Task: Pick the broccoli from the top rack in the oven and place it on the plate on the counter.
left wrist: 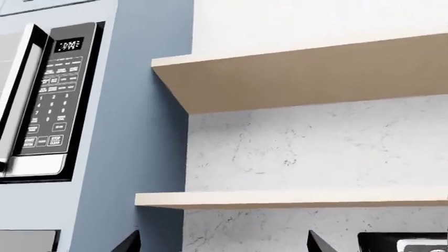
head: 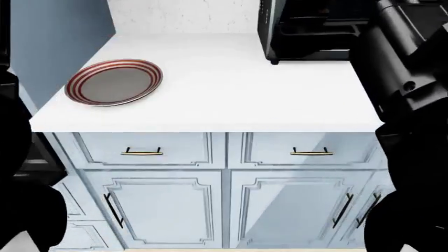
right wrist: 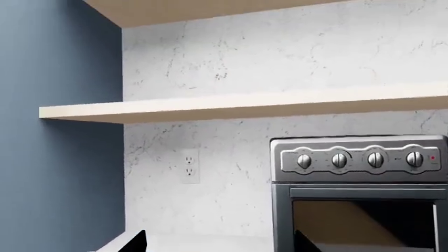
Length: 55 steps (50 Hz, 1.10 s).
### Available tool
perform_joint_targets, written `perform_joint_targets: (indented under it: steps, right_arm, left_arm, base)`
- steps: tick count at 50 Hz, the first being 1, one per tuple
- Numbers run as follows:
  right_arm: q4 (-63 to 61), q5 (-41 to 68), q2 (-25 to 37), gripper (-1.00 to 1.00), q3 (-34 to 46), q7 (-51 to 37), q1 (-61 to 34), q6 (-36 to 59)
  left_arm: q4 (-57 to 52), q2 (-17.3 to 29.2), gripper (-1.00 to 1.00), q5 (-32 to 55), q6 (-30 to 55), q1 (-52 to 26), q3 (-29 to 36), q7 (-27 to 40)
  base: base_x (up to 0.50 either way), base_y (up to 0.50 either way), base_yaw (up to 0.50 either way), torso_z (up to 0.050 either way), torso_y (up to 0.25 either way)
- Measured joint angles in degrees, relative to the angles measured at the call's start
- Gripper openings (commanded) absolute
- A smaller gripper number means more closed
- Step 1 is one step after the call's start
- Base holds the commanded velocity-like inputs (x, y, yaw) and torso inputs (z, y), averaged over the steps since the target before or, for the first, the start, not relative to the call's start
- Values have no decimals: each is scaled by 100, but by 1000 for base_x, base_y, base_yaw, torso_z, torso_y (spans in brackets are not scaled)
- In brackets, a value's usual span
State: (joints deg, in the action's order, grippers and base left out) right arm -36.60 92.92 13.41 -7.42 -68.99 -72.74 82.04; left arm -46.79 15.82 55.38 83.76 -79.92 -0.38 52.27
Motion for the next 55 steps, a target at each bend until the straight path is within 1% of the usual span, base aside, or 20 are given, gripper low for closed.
perform_joint_targets:
  steps: [5,16,44,55]
  right_arm:
    - [70,167,77,100,50,-92,-275,9]
    - [132,397,231,100,169,-227,-475,-41]
    - [99,680,408,100,410,-398,-448,-365]
    - [85,735,443,100,495,-411,-464,-484]
  left_arm:
    - [130,106,100,68,-21,-350,140,87]
    - [272,234,100,180,-100,-685,344,205]
    - [339,211,100,562,-101,-836,398,555]
    - [371,223,100,661,-165,-827,450,648]
  base:
    - [0,12,0,0,0]
    - [0,500,0,0,0]
    - [0,500,0,0,0]
    - [-340,415,0,0,0]
